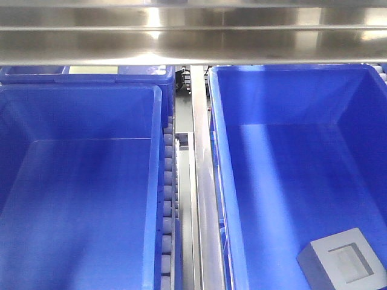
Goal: Sort gray base to blue bin
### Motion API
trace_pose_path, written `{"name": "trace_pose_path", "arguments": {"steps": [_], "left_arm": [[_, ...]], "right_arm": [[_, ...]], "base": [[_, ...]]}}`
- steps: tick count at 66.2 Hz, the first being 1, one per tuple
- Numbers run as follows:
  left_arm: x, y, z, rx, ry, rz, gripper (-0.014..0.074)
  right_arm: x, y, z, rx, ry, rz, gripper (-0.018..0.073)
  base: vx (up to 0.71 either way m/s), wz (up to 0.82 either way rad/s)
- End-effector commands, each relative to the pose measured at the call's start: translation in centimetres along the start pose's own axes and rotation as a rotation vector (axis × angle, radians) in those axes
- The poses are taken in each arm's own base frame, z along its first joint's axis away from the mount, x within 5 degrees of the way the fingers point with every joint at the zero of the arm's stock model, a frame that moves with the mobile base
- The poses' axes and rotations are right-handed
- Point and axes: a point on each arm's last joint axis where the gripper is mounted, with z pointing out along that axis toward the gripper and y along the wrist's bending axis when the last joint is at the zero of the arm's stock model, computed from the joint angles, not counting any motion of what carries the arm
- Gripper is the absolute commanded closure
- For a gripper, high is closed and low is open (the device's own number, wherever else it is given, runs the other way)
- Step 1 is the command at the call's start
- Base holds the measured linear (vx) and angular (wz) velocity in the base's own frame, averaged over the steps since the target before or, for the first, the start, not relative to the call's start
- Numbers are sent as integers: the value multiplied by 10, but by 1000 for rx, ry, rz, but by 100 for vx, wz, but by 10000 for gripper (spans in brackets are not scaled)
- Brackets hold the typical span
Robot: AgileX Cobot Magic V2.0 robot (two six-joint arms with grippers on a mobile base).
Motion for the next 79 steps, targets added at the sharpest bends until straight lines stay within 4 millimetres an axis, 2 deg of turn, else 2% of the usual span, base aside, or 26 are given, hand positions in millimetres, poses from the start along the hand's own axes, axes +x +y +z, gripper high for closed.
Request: {"name": "trace_pose_path", "arguments": {"steps": [1, 9, 27, 53, 57, 69, 79], "left_arm": [[-4, 5, -11, -109, -125, -3, 601], [9, 9, -20, -241, -167, 14, 601], [12, 17, -21, -449, -141, 44, 601], [15, 19, -21, -491, -113, 83, 601], [20, 20, -20, -491, -105, 82, 601], [56, 26, -11, -491, -52, 79, 601], [77, 29, -8, -489, -31, 73, 601]], "right_arm": [[-9, 0, -1, 0, -93, -13, 564], [-9, 0, -1, 0, -93, -13, 564], [-9, 0, -1, 0, -93, -13, 564], [-9, 0, -1, 0, -93, -13, 564], [-9, 0, -1, 0, -93, -13, 564], [-9, 0, -1, 0, -93, -13, 564], [-9, 0, -1, 0, -93, -13, 564]], "base": [[0, 0], [0, 0], [0, 0], [0, 0], [0, 0], [0, 0], [0, 0]]}}
